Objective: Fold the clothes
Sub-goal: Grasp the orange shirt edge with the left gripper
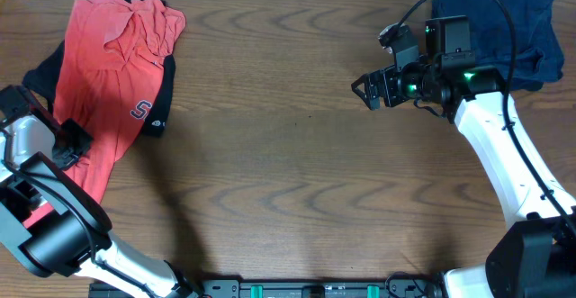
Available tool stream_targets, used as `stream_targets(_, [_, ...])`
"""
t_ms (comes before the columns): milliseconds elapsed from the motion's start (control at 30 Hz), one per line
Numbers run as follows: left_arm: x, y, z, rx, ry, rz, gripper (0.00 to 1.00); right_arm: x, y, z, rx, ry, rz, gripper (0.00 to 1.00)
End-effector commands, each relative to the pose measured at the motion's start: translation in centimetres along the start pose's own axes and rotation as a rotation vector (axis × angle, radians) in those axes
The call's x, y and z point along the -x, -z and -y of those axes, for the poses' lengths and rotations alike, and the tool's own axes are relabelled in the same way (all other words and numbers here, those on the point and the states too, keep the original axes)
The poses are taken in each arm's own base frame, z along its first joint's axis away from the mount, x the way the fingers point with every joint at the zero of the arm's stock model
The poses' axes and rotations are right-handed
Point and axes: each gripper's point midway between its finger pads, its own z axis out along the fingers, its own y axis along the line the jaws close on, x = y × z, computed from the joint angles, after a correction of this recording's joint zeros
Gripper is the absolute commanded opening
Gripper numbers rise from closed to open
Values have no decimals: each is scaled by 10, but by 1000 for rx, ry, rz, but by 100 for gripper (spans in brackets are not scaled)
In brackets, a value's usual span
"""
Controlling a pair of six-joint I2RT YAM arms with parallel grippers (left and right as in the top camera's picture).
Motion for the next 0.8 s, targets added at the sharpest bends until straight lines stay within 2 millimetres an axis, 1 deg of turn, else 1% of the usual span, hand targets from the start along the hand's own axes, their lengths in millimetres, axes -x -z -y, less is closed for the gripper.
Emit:
stream_targets(0, [-6, -6, -2, 11, -8, -19, 6, 6, 0, -4, -6, 31, 7, 95])
stream_targets(167, [-2, -1, -1, 8, 6, -9, 6, 6, 0, -4, -6, 31, 7, 95])
stream_targets(233, [3, 8, 0, 1, 49, 12, 6, 6, 0, -4, -6, 31, 7, 96])
stream_targets(300, [10, 21, 6, -38, 70, 39, 6, 6, 0, -4, -7, 31, 6, 98])
stream_targets(367, [16, 38, 15, -96, 69, 76, 6, 6, 0, -3, -11, 39, 6, 99])
stream_targets(433, [22, 61, 22, -143, 70, 123, 6, 6, 0, -3, -11, 42, 6, 99])
stream_targets(533, [24, 94, 32, -212, 79, 172, 6, 6, 0, -2, -14, 42, 5, 99])
stream_targets(633, [18, 129, 53, -358, 57, 192, 6, 6, 1, -1, -22, 41, 5, 99])
stream_targets(767, [0, 171, 84, -539, 6, 186, 6, 6, 3, 5, -30, 29, 9, 99])
